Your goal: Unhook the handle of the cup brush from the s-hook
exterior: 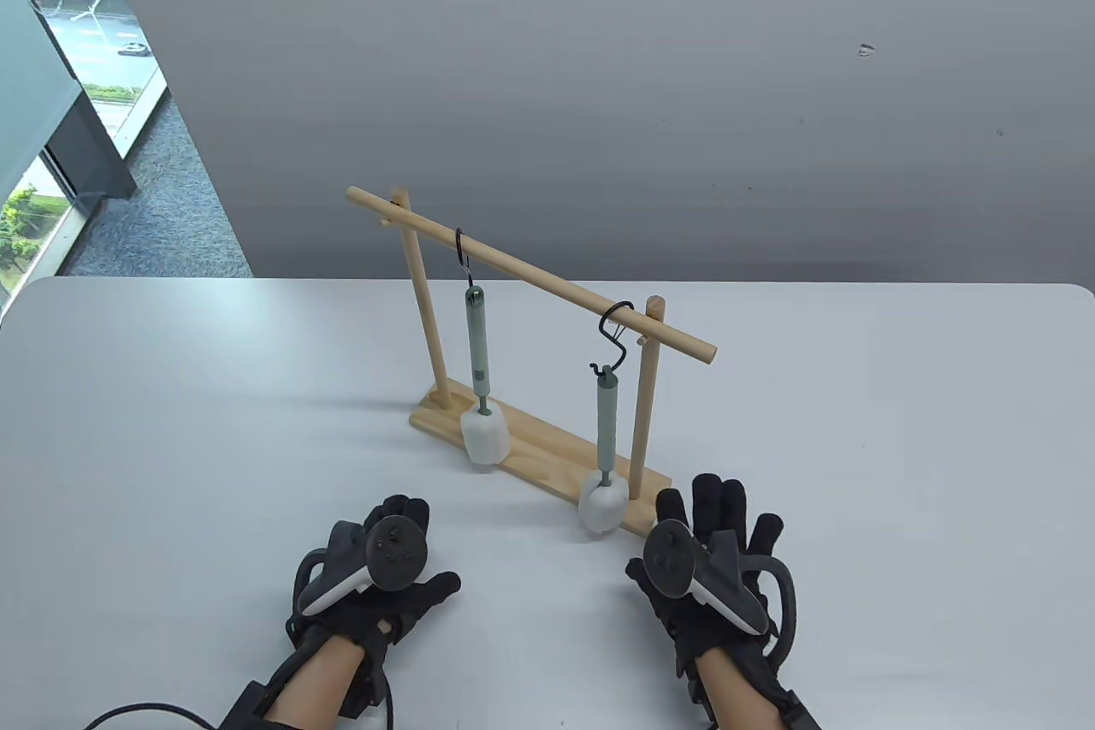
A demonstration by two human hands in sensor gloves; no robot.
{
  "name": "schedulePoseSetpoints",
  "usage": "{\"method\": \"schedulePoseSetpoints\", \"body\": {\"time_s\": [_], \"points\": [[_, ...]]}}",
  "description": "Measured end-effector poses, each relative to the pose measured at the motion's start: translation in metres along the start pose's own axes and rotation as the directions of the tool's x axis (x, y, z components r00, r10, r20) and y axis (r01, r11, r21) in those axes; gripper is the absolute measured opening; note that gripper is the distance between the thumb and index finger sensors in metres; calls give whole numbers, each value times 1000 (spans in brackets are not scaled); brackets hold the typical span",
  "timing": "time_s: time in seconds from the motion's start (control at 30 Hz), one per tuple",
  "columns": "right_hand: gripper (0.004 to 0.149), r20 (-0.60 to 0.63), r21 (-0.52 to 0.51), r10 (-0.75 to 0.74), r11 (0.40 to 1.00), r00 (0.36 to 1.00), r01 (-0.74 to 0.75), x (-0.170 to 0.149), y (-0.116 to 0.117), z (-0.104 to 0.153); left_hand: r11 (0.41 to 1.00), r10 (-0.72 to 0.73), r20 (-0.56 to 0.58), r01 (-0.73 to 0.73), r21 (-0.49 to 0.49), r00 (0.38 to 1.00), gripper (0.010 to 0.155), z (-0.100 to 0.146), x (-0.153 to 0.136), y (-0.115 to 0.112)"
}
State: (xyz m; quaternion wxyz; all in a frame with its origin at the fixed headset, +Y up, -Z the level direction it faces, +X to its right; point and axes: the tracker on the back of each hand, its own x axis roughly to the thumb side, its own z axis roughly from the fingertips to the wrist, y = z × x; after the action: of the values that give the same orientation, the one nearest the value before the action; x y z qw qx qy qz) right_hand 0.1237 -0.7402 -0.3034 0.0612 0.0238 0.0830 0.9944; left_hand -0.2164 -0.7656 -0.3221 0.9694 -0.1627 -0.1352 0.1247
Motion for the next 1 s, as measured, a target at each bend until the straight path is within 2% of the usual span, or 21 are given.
{"method": "schedulePoseSetpoints", "body": {"time_s": [0.07,0.23,0.37,0.53,0.67,0.8,0.9,1.0], "points": [[80,14,2,-7,1000,1000,7,0,1,-1,998,56,22,-56,30,998,90,1,-1,3],[79,50,7,-20,1000,999,20,2,1,-3,956,224,63,-232,178,973,82,5,-1,13],[78,65,13,-33,999,997,33,3,0,-3,928,298,82,-309,207,951,78,2,0,20],[78,74,-3,-55,998,996,55,4,-3,0,888,348,106,-364,280,931,78,-5,7,41],[78,84,-5,-82,997,993,83,8,-7,1,818,433,122,-446,362,893,77,-20,12,63],[77,111,-31,-112,993,988,116,14,-13,3,747,538,135,-545,381,832,77,-41,20,75],[77,110,-36,-108,993,988,113,13,-14,5,739,549,86,-530,415,832,75,-56,25,80],[77,99,-47,-118,991,988,123,10,-14,8,757,532,45,-500,421,845,76,-75,28,81]]}}
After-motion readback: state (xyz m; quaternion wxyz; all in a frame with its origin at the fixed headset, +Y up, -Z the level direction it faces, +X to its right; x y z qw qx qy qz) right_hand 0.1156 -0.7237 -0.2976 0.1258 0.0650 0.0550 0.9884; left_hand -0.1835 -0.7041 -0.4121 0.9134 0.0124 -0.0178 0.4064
